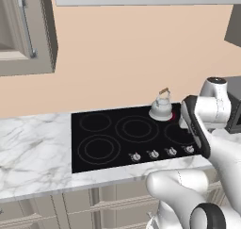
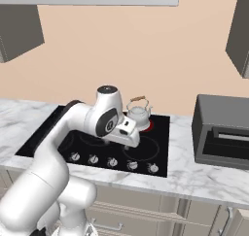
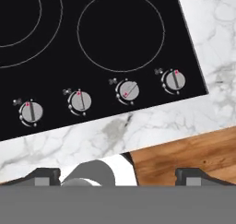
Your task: Lower the heat of the kettle.
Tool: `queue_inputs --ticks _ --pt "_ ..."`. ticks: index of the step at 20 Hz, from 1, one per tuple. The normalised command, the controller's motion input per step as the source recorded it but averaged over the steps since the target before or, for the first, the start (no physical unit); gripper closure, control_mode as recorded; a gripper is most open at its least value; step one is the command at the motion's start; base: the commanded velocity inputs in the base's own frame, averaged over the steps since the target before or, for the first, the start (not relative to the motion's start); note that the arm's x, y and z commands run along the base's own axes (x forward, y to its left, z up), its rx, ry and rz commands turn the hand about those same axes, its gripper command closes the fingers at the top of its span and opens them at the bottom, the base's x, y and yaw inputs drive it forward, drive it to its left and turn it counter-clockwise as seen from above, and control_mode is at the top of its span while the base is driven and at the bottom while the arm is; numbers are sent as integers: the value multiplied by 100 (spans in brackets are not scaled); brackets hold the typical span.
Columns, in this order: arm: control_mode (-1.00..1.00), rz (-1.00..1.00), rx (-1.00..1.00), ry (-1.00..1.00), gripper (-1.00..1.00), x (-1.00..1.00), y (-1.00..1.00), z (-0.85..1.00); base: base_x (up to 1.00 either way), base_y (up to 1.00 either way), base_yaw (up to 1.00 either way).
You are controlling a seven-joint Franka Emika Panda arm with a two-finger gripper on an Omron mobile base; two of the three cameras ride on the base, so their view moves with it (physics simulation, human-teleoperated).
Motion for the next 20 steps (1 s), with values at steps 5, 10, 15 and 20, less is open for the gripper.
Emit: queue_inputs --ticks 5,10,15,20 --pt "-100 -21 0 16 -100 0 -10 -38 0 0 0" --pt "-100 -16 3 4 -100 0 -11 -33 0 0 0" --pt "-100 -5 7 0 -100 0 -13 -28 0 0 0" --pt "-100 -9 5 0 -100 3 -5 -21 0 0 0"
